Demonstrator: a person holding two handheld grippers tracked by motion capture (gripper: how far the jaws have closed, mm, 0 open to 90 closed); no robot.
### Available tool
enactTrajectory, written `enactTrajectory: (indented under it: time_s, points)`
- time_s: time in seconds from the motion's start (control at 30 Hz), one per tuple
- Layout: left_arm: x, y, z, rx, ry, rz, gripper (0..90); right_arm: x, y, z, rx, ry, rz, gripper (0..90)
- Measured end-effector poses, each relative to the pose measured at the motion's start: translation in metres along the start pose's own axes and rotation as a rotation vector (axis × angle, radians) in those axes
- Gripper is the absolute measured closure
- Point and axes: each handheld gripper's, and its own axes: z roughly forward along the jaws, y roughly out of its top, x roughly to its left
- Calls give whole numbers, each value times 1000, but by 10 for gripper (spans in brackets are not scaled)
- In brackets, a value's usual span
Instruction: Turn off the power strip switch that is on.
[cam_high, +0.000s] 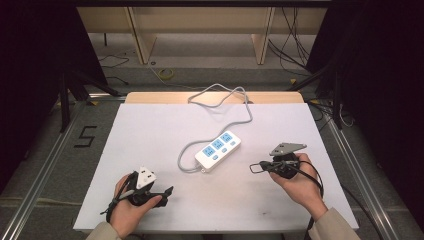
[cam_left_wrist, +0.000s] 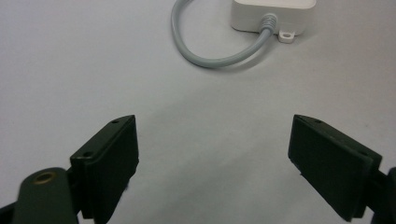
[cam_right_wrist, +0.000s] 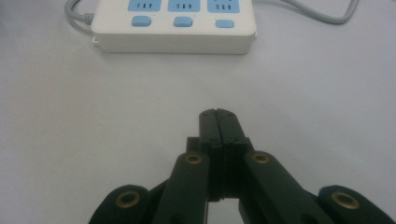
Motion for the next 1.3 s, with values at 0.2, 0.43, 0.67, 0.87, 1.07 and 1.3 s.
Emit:
enactTrajectory:
  time_s: [0.2,0.43,0.67,0.87,1.07,1.3]
  points:
    - [0,0,0,1,2,3,158,1,4,1,1,2,-3,900]
    - [0,0,0,2,2,3,159,-1,8,4,3,7,0,900]
    - [0,0,0,3,4,6,159,-2,13,5,2,8,6,900]
    - [0,0,0,2,4,6,159,-4,17,7,2,11,2,900]
    - [0,0,0,0,4,7,159,-3,21,10,9,11,-4,900]
    - [0,0,0,1,3,8,160,-2,25,13,18,11,-11,900]
